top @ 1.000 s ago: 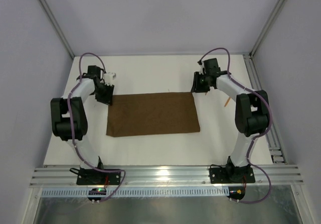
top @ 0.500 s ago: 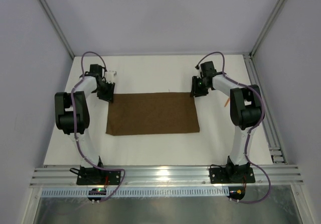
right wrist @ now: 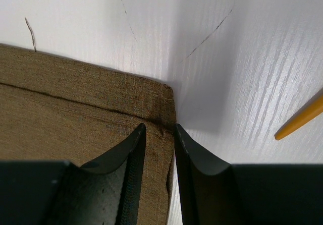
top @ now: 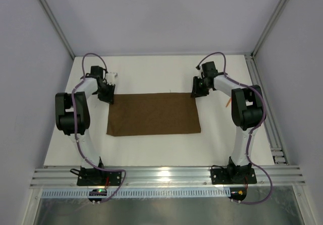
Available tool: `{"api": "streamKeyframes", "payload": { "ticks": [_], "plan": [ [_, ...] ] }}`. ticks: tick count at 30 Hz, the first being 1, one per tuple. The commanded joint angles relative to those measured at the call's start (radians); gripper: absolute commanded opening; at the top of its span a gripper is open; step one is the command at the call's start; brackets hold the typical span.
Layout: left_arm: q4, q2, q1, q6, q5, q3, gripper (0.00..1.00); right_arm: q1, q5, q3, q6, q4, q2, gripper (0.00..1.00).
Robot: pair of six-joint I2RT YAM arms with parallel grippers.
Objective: Fold the napkin into a case and place the utensils inside
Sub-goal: Smooth out the rectangle-folded napkin at the center of the board.
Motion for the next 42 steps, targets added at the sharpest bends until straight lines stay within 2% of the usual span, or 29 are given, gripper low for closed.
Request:
{"api": "streamKeyframes", "payload": {
  "ticks": [1,8,9,10,13,14,15,25,27,30,32,33,34,37,42],
  "plan": [
    [0.031,-0.037,0.002,0.021,0.006,-0.016,0.19,-0.004,-0.015,-0.003,-0.002,0.016,-0.031,0.34],
    [0.043,-0.044,0.002,0.021,0.009,-0.024,0.15,-0.001,0.004,-0.046,-0.008,0.012,-0.060,0.32],
    [0.044,-0.047,0.000,0.019,0.009,-0.024,0.14,-0.001,0.004,-0.047,-0.010,0.010,-0.060,0.30],
    [0.043,-0.049,0.000,0.019,0.013,-0.023,0.13,-0.001,0.000,-0.049,-0.008,0.010,-0.060,0.22],
    [0.041,-0.058,0.002,0.019,0.013,-0.026,0.07,-0.001,0.002,-0.050,-0.005,0.013,-0.064,0.12],
    [0.041,-0.061,0.002,0.019,0.012,-0.026,0.00,-0.001,0.008,-0.049,-0.005,0.012,-0.066,0.05],
    [0.041,-0.063,0.002,0.021,0.012,-0.026,0.00,0.001,0.011,-0.047,-0.007,0.010,-0.069,0.03],
    [0.049,-0.123,0.000,0.018,0.016,-0.027,0.00,0.004,0.046,-0.032,-0.019,-0.013,-0.116,0.04],
    [0.051,-0.123,0.000,0.022,0.012,-0.027,0.00,0.004,0.043,-0.027,-0.019,-0.020,-0.110,0.09],
    [0.046,-0.127,0.002,0.022,0.010,-0.024,0.00,0.004,0.045,-0.024,-0.019,-0.024,-0.109,0.10],
    [0.045,-0.127,0.000,0.024,-0.005,-0.024,0.00,0.005,0.046,-0.024,-0.021,-0.024,-0.109,0.21],
    [0.044,-0.118,0.000,0.027,-0.037,-0.023,0.01,0.004,0.043,-0.024,-0.021,-0.027,-0.107,0.24],
    [0.043,-0.110,0.002,0.029,-0.048,-0.020,0.14,0.002,0.043,-0.021,-0.024,-0.027,-0.104,0.26],
    [0.031,-0.077,0.000,0.036,-0.047,-0.010,0.26,0.005,0.040,-0.023,-0.021,-0.030,-0.100,0.27],
    [0.017,-0.032,-0.001,0.035,-0.016,-0.003,0.27,0.007,0.042,-0.029,-0.016,-0.034,-0.106,0.29]
  ]
}}
